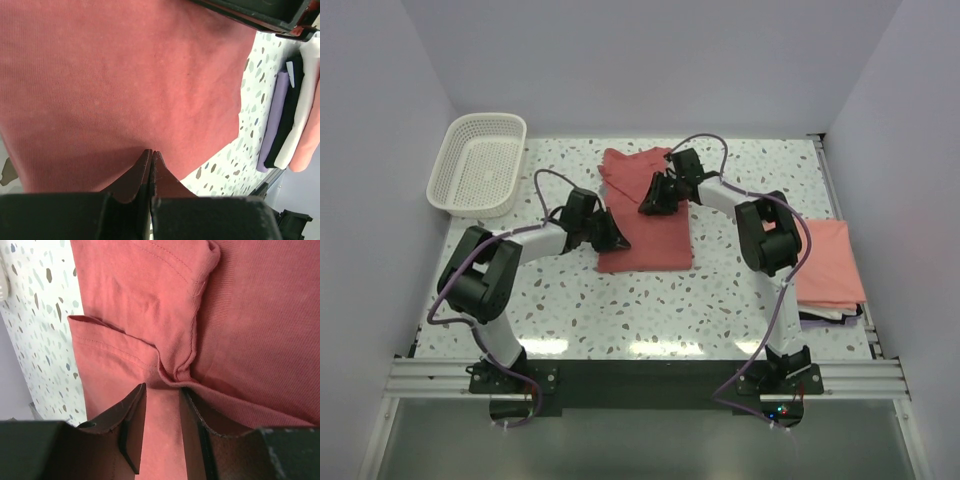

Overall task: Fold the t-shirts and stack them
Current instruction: Fold the tshirt

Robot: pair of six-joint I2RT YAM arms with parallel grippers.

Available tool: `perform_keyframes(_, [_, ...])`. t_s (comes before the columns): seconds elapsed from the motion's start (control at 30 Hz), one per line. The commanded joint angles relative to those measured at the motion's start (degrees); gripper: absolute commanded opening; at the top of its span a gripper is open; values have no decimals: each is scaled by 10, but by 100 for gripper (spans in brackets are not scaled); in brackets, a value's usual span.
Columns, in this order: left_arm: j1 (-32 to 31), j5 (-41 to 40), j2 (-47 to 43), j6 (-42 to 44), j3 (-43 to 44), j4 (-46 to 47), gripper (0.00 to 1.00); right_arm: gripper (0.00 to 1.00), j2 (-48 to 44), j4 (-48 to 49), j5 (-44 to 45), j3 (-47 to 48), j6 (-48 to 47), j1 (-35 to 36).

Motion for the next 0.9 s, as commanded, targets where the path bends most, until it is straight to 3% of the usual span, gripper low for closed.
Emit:
perform_keyframes(0.0, [1, -1, -32, 3, -5, 29, 0, 37, -29, -10, -12, 26, -3, -1])
perform_keyframes(0.2, [-1, 15, -53, -4, -6, 41, 0, 38, -104, -25, -13, 12, -5, -2])
perform_keyframes(0.3, [-13, 28, -56, -10, -4, 51, 0, 38, -164, -3, 0, -51, 17, -2])
perform_keyframes(0.6, [-66, 36, -24, -33, -43, 115, 0, 37, -313, 158, 14, -358, 103, 1])
perform_keyframes(0.87, [-76, 43, 25, -55, -115, 196, 0, 37, -302, 168, 41, -481, 66, -10])
